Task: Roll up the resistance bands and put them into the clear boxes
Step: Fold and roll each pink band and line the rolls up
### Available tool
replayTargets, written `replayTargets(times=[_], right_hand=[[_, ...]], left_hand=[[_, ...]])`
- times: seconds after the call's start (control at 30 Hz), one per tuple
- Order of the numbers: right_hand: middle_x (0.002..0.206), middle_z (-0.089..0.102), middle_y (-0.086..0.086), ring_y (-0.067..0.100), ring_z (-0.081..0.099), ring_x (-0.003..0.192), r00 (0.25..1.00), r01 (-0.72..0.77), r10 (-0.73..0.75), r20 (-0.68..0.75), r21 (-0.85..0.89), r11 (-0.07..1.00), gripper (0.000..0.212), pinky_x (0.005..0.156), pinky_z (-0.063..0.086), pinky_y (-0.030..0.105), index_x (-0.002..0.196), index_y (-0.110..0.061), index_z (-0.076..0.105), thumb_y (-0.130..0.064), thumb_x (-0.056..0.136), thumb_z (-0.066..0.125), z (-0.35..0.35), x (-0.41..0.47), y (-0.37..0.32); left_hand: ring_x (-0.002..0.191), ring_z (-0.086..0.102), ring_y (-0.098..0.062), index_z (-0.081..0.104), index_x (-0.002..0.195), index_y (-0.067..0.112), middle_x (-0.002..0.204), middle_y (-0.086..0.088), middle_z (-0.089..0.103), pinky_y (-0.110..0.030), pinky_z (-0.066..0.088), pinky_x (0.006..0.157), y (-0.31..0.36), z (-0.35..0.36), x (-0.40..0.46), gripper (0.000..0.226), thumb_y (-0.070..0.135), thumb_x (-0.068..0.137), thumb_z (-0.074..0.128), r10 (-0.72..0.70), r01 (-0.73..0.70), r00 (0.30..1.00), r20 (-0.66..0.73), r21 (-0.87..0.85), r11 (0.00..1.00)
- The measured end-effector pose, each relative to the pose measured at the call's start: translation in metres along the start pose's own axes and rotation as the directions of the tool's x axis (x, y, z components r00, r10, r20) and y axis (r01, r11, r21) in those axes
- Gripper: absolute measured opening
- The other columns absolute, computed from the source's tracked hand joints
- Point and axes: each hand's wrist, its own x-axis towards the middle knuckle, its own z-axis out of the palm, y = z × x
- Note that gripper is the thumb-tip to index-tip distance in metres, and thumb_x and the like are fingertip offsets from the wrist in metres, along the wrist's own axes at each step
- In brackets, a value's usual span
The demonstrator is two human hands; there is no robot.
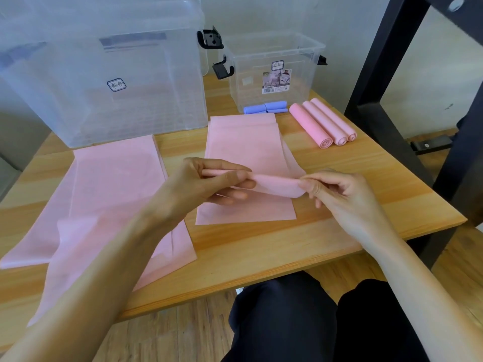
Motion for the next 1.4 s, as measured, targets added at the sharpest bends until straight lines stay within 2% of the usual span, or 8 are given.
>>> replayTargets(times=[0.13, 0.27, 0.4, 0.63, 0.77, 1.0, 1.1, 1.4], right_hand=[[0.06, 0.065, 0.005, 0.016, 0.052, 0.044, 0.992, -0.095, 0.085, 0.097, 0.103, 0.99, 0.02, 0.051, 0.046, 0.022, 0.096, -0.023, 0.075, -0.036, 0.084, 0.066, 0.002, -0.007, -0.008], [0.072, 0.072, 0.009, 0.018, 0.058, 0.044, 0.965, -0.184, 0.142, 0.219, 0.188, 0.965, 0.032, 0.054, 0.05, 0.025, 0.116, -0.023, 0.067, -0.023, 0.084, 0.069, 0.008, -0.004, -0.015], [0.075, 0.071, 0.011, 0.017, 0.058, 0.045, 0.955, -0.266, 0.191, 0.228, 0.366, 0.892, 0.033, 0.043, 0.049, 0.025, 0.113, -0.016, 0.069, -0.02, 0.081, 0.069, 0.013, 0.005, -0.016], [0.068, 0.069, 0.013, 0.012, 0.05, 0.034, 0.929, -0.349, 0.238, 0.283, 0.458, 0.817, 0.036, 0.034, 0.041, 0.02, 0.112, -0.015, 0.071, -0.021, 0.077, 0.07, 0.019, 0.015, -0.018], [0.073, 0.071, 0.014, 0.015, 0.059, 0.041, 0.936, -0.3, 0.168, 0.31, 0.449, 0.842, 0.024, 0.039, 0.047, 0.023, 0.108, -0.01, 0.072, -0.019, 0.087, 0.066, 0.029, 0.013, -0.018], [0.089, 0.074, 0.015, 0.025, 0.071, 0.068, 0.965, -0.211, 0.114, 0.236, 0.44, 0.873, 0.029, 0.052, 0.056, 0.025, 0.105, -0.003, 0.071, -0.016, 0.079, 0.071, 0.029, 0.02, -0.01], [0.087, 0.075, 0.015, 0.026, 0.072, 0.067, 0.966, -0.209, 0.117, 0.229, 0.432, 0.877, 0.03, 0.055, 0.057, 0.026, 0.106, -0.009, 0.07, -0.019, 0.078, 0.072, 0.029, 0.023, -0.012], [0.084, 0.076, 0.014, 0.027, 0.073, 0.066, 0.983, -0.156, 0.11, 0.146, 0.364, 0.918, 0.02, 0.058, 0.06, 0.029, 0.095, -0.002, 0.072, -0.02, 0.09, 0.066, 0.033, 0.037, -0.012]], left_hand=[[0.076, 0.074, -0.011, 0.073, 0.101, 0.013, 0.093, -0.004, 0.078, -0.018, 0.057, 0.065, -0.01, 0.004, 0.001, 0.026, 0.026, 0.08, 0.065, 0.005, -0.01, 0.999, -0.052, -0.099, 0.995], [0.076, 0.074, -0.011, 0.074, 0.098, 0.013, 0.092, -0.004, 0.078, -0.019, 0.057, 0.065, -0.014, 0.007, 0.002, 0.025, 0.026, 0.079, 0.065, 0.026, -0.032, 0.998, -0.053, -0.127, 0.991], [0.077, 0.074, -0.01, 0.073, 0.099, 0.012, 0.092, -0.003, 0.078, -0.017, 0.056, 0.064, -0.012, 0.008, 0.003, 0.026, 0.027, 0.079, 0.064, 0.046, -0.054, 0.997, -0.06, -0.146, 0.988], [0.076, 0.074, -0.011, 0.073, 0.098, 0.011, 0.09, -0.004, 0.078, -0.018, 0.056, 0.065, -0.01, 0.005, 0.002, 0.025, 0.026, 0.08, 0.063, 0.065, -0.078, 0.994, -0.083, -0.163, 0.984], [0.076, 0.074, -0.011, 0.075, 0.095, 0.013, 0.09, -0.005, 0.078, -0.018, 0.056, 0.065, -0.013, 0.005, 0.0, 0.023, 0.024, 0.076, 0.068, 0.084, -0.094, 0.994, -0.073, -0.155, 0.983], [0.077, 0.075, -0.014, 0.076, 0.095, 0.009, 0.09, -0.007, 0.078, -0.02, 0.059, 0.068, -0.015, 0.003, 0.004, 0.025, 0.021, 0.073, 0.072, 0.076, -0.083, 0.995, -0.07, -0.111, 0.99], [0.079, 0.075, -0.015, 0.076, 0.095, 0.007, 0.09, -0.007, 0.078, -0.022, 0.06, 0.07, -0.016, 0.002, 0.006, 0.026, 0.021, 0.074, 0.072, 0.074, -0.082, 0.994, -0.079, -0.092, 0.992], [0.092, 0.074, -0.018, 0.073, 0.106, 0.01, 0.095, -0.005, 0.078, -0.025, 0.059, 0.077, -0.019, 0.005, 0.011, 0.027, 0.028, 0.092, 0.059, 0.051, -0.068, 0.991, -0.122, -0.141, 0.988]])
